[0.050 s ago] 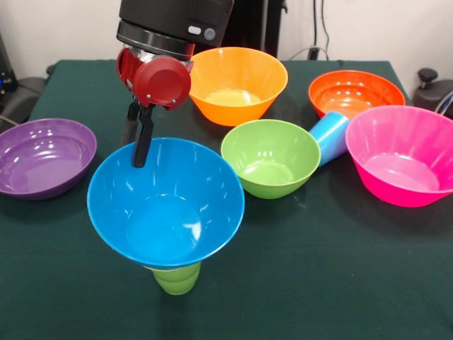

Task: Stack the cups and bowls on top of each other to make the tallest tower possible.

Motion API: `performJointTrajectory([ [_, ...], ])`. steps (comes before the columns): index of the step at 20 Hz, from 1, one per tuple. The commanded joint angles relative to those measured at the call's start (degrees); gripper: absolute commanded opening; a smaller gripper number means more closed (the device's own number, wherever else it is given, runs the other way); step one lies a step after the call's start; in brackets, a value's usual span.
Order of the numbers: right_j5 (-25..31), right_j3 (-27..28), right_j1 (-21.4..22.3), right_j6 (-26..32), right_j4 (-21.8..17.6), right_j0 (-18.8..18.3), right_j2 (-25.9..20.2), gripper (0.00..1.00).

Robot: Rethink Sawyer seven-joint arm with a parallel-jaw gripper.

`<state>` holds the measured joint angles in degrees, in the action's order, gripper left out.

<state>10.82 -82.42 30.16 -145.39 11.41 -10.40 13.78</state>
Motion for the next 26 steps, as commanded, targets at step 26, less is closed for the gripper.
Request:
performJointTrajectory([
  [26,26.2,7.2,11.1,-2.2,0.9,0.1,-1.6,1.00],
])
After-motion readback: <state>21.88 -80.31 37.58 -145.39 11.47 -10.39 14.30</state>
